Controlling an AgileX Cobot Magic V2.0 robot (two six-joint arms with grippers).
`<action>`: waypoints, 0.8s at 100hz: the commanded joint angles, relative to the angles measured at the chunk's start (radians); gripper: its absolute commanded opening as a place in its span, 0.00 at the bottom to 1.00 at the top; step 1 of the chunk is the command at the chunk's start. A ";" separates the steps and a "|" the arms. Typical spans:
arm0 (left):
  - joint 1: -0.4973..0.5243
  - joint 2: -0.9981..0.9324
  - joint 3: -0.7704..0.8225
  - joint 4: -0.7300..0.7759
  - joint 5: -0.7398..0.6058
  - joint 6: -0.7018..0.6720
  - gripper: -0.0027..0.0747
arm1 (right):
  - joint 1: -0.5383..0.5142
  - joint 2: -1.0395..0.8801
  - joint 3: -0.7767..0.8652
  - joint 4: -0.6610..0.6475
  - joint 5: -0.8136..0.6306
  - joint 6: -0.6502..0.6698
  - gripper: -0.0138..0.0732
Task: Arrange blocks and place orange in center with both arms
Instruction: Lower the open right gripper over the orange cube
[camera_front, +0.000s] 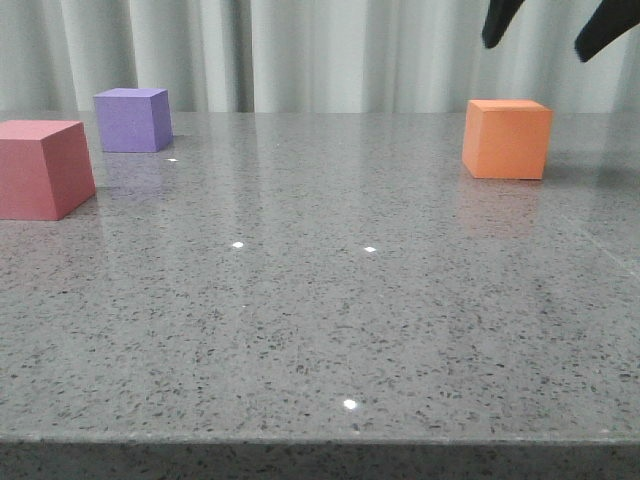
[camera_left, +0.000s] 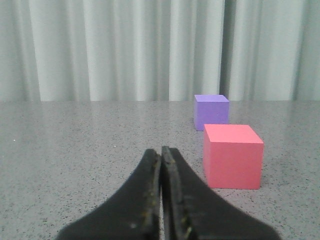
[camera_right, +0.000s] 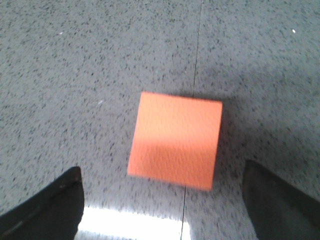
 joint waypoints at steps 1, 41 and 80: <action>0.005 -0.032 0.043 -0.005 -0.073 0.001 0.01 | -0.001 0.005 -0.078 -0.018 -0.039 0.001 0.89; 0.005 -0.032 0.043 -0.005 -0.073 0.001 0.01 | -0.001 0.143 -0.118 -0.046 -0.051 0.001 0.89; 0.005 -0.032 0.043 -0.005 -0.073 0.001 0.01 | -0.001 0.140 -0.138 -0.036 -0.003 0.001 0.52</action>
